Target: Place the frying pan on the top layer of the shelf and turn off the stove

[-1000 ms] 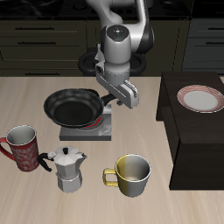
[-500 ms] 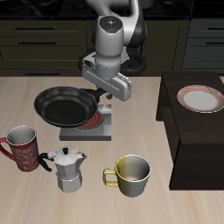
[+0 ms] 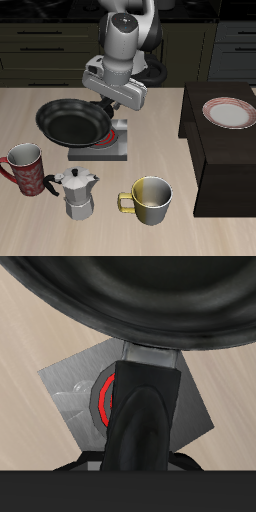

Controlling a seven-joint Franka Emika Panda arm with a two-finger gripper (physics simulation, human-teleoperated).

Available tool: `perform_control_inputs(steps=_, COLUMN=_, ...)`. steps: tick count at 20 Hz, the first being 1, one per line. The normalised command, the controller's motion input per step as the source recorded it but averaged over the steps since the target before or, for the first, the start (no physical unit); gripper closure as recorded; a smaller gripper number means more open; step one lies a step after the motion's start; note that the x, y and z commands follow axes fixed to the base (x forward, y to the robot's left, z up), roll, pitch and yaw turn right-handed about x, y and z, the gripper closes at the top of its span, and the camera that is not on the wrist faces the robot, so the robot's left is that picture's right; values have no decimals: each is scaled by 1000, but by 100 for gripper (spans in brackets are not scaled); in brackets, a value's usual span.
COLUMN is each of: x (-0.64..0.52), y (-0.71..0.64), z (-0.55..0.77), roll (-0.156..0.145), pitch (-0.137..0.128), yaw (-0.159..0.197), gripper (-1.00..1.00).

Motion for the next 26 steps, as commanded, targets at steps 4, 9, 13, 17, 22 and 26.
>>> perform_control_inputs(steps=4, x=101, y=-106, z=158, roll=-7, pitch=10, yaw=104, gripper=100)
perform_control_inputs(steps=9, x=82, y=-28, z=110, roll=5, pitch=2, yaw=139, gripper=100)
perform_control_inputs(steps=13, x=97, y=-82, z=93, roll=-21, pitch=-16, yaw=159, gripper=100)
perform_control_inputs(steps=17, x=56, y=-60, z=63, roll=12, pitch=9, yaw=167, gripper=100)
perform_control_inputs(steps=22, x=109, y=-85, z=65, roll=-16, pitch=5, yaw=192, gripper=100)
perform_control_inputs(steps=26, x=91, y=-29, z=135, roll=18, pitch=0, yaw=247, gripper=100)
